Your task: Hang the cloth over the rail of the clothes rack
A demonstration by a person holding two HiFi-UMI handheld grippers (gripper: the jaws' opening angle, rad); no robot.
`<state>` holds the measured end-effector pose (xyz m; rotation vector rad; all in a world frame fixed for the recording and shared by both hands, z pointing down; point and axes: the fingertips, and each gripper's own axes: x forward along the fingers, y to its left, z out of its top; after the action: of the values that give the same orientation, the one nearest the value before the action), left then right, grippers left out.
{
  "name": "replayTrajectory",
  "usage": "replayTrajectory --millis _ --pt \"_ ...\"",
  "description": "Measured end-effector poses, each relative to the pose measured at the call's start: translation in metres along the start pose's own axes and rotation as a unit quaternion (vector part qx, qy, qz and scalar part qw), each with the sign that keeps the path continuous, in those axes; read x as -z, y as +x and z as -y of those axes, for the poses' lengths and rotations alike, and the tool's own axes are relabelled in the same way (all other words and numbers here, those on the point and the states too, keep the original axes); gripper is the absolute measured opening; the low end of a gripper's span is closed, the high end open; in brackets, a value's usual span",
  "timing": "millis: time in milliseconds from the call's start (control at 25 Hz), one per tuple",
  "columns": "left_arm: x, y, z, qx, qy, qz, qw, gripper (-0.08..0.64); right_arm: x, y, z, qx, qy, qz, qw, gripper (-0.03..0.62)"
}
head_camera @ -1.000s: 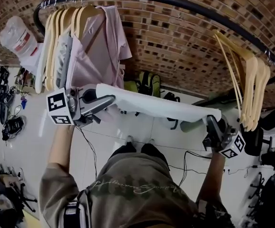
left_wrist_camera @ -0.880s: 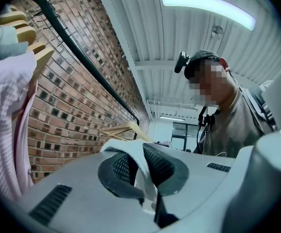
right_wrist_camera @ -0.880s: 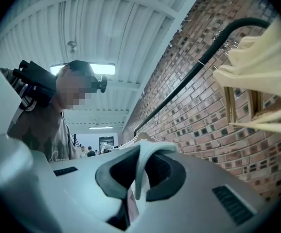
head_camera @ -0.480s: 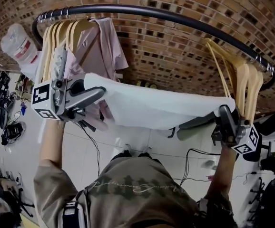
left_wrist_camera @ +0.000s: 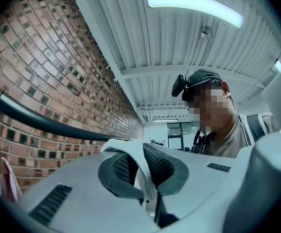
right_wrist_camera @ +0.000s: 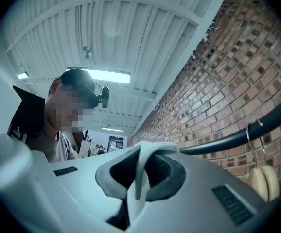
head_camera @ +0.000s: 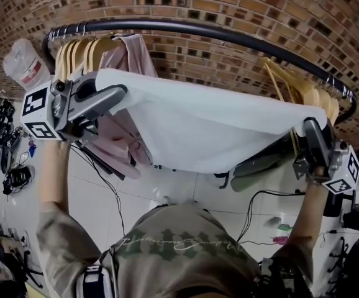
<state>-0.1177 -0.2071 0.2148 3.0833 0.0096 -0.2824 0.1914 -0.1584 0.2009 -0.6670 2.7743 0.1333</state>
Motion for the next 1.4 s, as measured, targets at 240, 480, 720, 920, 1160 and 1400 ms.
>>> replayTrajectory --millis 240,480,720,920,1160,1400 --pt "-0.032 0.019 0.0 0.006 0.033 0.003 0.9994 0.017 -0.035 0.008 0.019 0.013 -0.03 0.012 0.999 0.02" --pt "-0.056 0.032 -0.016 -0.006 0.046 0.013 0.9988 0.017 -0.059 0.012 0.03 0.002 -0.047 0.012 0.999 0.02" --pt "-0.077 0.035 -0.03 0.001 0.043 0.01 0.999 0.017 -0.069 0.023 0.042 -0.002 -0.06 -0.01 0.998 0.02" --pt "-0.105 0.042 -0.051 -0.004 0.042 -0.005 0.9991 0.017 -0.082 0.033 0.062 0.012 -0.072 -0.028 0.997 0.019" --pt "-0.109 0.044 -0.062 -0.009 0.056 -0.023 0.9981 0.017 -0.096 0.04 0.075 0.005 -0.063 -0.026 0.998 0.02" --pt "-0.116 0.051 -0.072 -0.006 0.037 -0.011 0.9992 0.017 -0.111 0.047 0.09 -0.002 -0.05 -0.026 0.998 0.019"
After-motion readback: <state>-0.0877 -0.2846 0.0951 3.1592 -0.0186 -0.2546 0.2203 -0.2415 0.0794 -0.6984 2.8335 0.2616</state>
